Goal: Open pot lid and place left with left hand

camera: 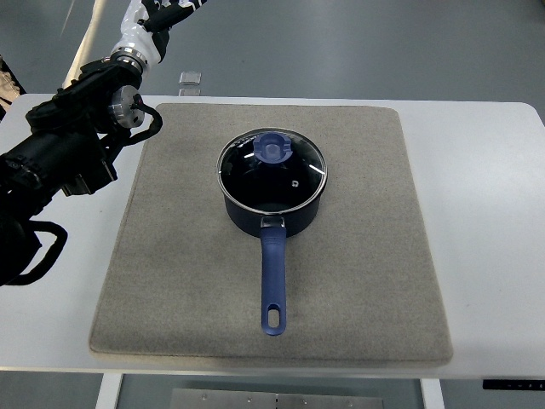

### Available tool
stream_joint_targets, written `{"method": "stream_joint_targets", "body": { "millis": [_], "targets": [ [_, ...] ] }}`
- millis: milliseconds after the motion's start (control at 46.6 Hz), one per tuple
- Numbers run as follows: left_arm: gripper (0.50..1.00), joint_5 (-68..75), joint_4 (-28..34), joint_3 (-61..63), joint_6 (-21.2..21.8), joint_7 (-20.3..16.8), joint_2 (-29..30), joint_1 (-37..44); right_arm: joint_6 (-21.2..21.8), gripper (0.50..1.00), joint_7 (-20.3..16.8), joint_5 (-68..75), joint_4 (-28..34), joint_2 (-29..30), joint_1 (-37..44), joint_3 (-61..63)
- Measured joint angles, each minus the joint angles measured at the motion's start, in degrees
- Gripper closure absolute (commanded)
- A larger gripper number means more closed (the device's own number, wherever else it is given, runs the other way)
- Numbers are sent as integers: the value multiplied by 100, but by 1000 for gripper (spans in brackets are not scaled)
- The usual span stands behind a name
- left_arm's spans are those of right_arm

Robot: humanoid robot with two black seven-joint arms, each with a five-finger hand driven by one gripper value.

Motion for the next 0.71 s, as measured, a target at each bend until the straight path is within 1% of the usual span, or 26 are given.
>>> {"method": "stream_joint_targets", "body": {
  "millis": [172,279,579,665,687,708],
  "targets": [
    [519,760,10,-6,-14,-16,-8,37,0,585,0,0,0,0,0,0],
    [521,794,30,-69,43,-20,-1,67,0,585,0,0,0,0,0,0],
    [512,870,-6,-9,-31,-9,5,-107,0,585,0,0,0,0,0,-1],
    [512,907,-20,5,-230,-11,81,-206,0,585,0,0,0,0,0,-1],
    [512,987,-21,5,-457,-13,136,-250,0,585,0,0,0,0,0,-1],
    [512,1016,-22,5,-523,-14,148,-262,0,585,0,0,0,0,0,-1]
  ]
}}
